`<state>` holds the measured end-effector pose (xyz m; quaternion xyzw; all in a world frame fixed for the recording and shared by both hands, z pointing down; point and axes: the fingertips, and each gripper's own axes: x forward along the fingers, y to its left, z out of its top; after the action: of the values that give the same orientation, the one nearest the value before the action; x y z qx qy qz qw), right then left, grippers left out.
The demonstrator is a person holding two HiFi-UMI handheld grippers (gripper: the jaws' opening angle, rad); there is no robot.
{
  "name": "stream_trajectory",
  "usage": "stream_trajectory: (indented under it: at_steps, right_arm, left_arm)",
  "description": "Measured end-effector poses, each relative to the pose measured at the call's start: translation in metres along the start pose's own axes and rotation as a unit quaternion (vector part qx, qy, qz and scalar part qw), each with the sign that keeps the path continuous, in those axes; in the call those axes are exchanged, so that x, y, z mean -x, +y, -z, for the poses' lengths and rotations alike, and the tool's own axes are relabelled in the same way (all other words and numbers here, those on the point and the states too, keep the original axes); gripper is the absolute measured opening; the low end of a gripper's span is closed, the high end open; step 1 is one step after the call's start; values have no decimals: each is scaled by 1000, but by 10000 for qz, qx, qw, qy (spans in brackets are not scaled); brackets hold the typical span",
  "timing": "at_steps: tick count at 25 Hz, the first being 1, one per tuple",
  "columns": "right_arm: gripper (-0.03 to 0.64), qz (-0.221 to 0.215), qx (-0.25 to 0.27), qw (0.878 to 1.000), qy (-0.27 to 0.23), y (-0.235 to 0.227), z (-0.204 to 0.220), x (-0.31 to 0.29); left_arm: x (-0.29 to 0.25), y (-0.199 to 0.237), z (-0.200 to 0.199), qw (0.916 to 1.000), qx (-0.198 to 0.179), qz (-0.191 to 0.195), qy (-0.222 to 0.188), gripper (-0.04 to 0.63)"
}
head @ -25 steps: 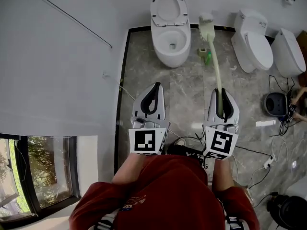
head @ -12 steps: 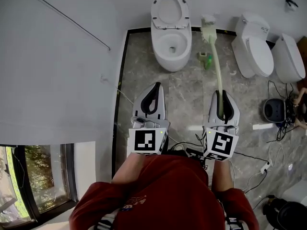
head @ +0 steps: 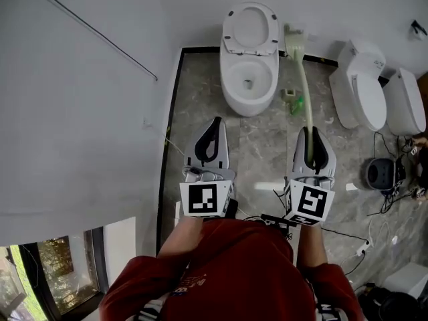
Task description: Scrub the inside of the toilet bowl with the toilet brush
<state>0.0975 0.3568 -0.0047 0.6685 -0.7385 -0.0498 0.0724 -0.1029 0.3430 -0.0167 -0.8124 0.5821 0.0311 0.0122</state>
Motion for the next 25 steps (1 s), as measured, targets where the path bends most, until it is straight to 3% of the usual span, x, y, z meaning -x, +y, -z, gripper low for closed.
stream_trajectory:
  at_steps: [10, 18, 25]
  right_arm:
    - [90, 72, 77, 9999, 69, 28, -19, -77]
    - [90, 90, 69, 9999, -44, 15, -20, -114]
    - [91, 54, -62, 9997, -219, -15, 5, -166]
  left_arm:
    - [-70, 64, 6, 9998, 89, 174, 13, 6]
    - [-111, 66, 3, 9996, 65, 218, -180, 5]
    - [-177, 47, 30, 9994, 132, 281, -161, 6]
